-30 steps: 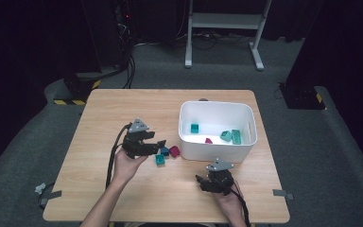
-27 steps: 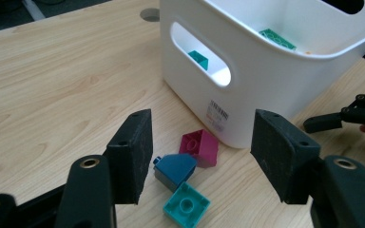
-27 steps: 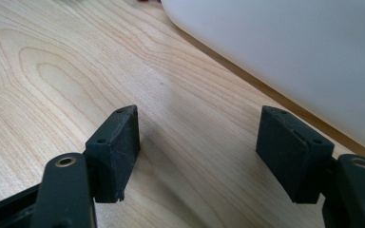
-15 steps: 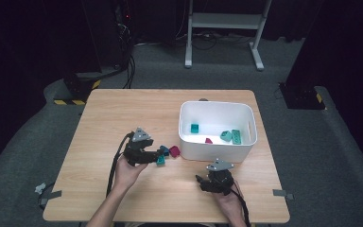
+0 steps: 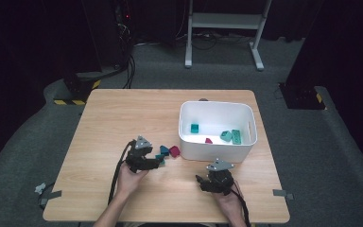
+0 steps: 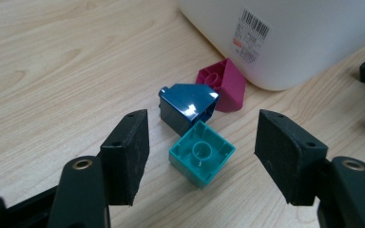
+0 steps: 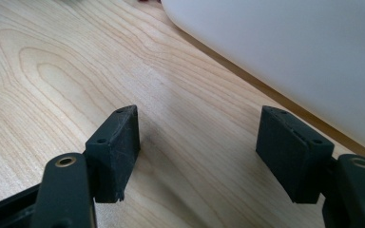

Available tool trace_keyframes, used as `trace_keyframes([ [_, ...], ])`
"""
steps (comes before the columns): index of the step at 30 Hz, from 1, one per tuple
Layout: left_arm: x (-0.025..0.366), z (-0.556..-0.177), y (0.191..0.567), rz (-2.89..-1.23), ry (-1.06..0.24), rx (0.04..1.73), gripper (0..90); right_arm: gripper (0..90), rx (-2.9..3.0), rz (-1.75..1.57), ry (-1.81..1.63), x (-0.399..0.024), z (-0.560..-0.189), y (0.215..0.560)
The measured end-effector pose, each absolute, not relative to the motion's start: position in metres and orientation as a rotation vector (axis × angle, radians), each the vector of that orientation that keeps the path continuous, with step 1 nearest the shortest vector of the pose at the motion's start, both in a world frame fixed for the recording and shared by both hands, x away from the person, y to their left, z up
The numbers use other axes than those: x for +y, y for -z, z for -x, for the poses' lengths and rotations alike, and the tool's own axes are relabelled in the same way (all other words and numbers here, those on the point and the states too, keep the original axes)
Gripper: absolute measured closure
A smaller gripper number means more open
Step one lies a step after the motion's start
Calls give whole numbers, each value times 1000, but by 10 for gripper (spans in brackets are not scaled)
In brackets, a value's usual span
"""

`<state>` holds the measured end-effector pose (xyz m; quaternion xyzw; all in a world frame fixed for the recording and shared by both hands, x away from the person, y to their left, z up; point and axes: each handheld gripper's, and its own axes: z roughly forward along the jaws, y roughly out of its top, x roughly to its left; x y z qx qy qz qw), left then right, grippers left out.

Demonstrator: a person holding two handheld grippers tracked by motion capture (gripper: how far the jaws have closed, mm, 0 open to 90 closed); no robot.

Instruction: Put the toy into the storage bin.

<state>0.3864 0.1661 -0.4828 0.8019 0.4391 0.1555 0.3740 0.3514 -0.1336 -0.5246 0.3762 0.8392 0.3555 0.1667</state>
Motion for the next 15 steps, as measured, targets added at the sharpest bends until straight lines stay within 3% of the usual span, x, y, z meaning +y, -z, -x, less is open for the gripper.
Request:
trace_keyframes([
  [15, 153, -389, 506, -2093, -413, 1152, 352, 313, 2389, -1071, -1012, -134, -351, 525],
])
